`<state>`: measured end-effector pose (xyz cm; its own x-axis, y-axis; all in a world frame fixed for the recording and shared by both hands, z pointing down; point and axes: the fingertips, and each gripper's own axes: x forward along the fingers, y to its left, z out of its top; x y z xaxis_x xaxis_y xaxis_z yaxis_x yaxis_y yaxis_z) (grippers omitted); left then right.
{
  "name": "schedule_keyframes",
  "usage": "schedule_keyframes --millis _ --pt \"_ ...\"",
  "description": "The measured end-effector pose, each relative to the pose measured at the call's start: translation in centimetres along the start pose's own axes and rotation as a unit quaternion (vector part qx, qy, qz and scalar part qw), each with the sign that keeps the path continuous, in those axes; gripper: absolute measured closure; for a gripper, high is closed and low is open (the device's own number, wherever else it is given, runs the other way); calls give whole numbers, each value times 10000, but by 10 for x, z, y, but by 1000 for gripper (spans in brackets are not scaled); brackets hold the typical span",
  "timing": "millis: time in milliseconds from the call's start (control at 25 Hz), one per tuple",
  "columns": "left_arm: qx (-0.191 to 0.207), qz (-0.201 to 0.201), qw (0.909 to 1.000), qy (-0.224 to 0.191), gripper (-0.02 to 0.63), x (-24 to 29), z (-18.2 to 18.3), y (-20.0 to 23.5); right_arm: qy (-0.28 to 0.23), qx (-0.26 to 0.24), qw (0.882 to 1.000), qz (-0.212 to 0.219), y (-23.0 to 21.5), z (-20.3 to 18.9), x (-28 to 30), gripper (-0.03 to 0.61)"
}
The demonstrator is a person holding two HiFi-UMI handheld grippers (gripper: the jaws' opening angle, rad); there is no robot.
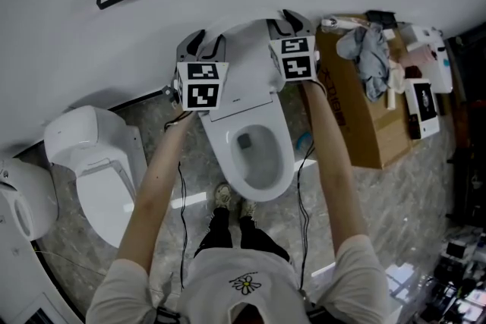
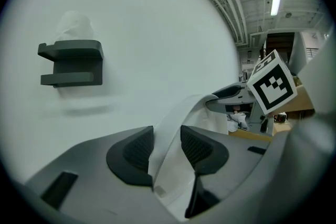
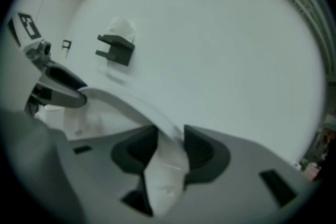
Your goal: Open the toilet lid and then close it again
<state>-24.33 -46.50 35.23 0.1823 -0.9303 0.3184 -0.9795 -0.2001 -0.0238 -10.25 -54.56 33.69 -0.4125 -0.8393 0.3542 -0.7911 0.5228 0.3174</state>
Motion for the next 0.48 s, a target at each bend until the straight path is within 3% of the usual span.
schedule_keyframes --millis 280,480 --pt "0 -160 9998 -77 436 -36 0 -29 110 -24 9999 -53 0 -12 -41 407" --pt "-49 -561 9984 -71 423 -68 -7 -56 91 53 9999 37 6 -25 -80 405"
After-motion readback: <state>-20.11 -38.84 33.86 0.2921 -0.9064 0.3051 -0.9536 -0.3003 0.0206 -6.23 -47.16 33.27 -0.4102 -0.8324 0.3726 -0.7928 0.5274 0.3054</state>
